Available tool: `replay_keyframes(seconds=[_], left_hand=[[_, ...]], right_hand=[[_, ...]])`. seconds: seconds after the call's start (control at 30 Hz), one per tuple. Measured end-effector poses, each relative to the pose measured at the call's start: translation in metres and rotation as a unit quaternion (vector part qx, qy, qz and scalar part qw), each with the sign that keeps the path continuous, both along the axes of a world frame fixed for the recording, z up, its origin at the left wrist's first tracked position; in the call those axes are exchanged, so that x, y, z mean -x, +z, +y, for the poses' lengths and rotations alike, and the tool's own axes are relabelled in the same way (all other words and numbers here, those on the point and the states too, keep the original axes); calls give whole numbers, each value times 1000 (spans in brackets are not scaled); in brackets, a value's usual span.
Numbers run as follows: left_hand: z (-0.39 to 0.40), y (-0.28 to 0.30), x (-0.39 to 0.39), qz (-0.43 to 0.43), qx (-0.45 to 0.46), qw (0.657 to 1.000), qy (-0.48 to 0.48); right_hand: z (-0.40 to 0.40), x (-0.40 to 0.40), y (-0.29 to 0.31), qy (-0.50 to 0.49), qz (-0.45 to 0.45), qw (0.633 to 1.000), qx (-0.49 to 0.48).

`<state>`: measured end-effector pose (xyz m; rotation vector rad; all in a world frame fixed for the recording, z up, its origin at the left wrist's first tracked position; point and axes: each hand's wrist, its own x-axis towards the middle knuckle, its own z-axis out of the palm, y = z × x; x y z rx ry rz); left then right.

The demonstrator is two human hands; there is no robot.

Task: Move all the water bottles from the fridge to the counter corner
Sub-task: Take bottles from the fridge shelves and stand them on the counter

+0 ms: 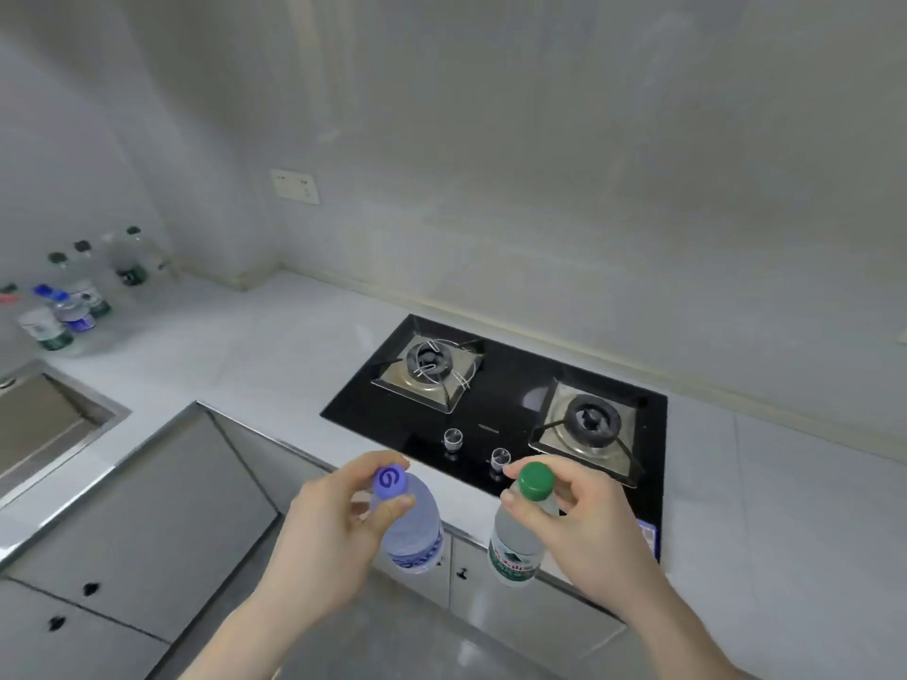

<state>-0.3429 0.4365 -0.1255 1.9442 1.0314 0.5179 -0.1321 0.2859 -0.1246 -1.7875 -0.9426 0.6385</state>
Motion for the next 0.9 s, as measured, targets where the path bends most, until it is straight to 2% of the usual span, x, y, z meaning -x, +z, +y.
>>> replay_keyframes(seconds=[0.2,0.53,0.9], left_hand=[[81,7,86,-8,-12,998,58],[183,9,200,0,-29,987,160],[275,-3,238,-13,-31,963,266]], right_hand=[[109,71,5,56,-10,998,-5],[251,166,10,146,26,989,-27],[393,191,-1,243,41,969,-21]])
